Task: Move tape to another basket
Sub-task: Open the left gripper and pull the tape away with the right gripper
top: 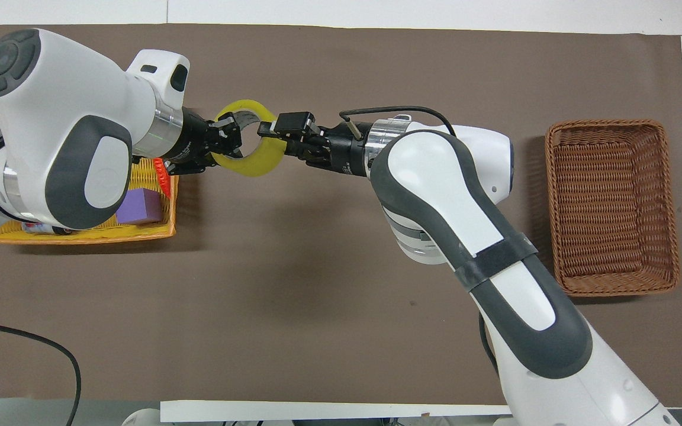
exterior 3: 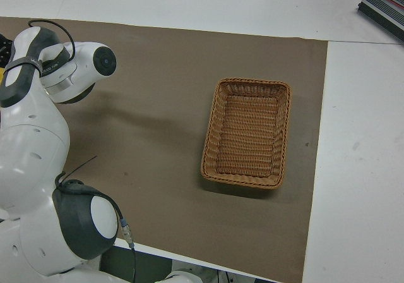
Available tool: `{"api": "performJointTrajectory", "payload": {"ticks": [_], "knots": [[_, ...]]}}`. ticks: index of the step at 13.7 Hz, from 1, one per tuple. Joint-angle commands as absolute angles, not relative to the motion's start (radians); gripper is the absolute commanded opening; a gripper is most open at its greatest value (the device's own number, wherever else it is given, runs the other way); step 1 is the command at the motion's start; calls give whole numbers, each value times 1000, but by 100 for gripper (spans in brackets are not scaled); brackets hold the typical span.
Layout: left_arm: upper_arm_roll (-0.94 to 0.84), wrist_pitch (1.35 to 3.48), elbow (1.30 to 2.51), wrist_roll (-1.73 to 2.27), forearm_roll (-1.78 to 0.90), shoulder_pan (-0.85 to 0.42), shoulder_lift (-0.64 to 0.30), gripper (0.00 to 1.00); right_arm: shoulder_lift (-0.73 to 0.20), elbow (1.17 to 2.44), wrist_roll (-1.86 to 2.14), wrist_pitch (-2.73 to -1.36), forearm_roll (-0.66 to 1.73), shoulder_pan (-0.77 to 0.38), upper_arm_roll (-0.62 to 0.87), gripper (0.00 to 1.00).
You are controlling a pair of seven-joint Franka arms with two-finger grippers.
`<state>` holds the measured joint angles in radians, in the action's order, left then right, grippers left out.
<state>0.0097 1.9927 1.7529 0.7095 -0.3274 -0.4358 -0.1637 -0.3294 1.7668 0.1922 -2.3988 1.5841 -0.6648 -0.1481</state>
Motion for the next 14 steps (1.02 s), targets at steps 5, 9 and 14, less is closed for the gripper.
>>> {"api": "performJointTrajectory", "payload": {"ticks": [5, 9, 14], "knots": [[31, 1791, 1645, 773, -315, -393, -108, 99, -336, 1755, 186, -2346, 1566, -638, -150, 0], [31, 1648, 1643, 701, -178, -267, -22, 99, -308, 1755, 186, -2102, 1347, -446, -158, 0], [34, 1611, 1652, 425, -156, -16, -14, 100, -287, 1750, 366, -1742, 1113, -57, -160, 0]]}}
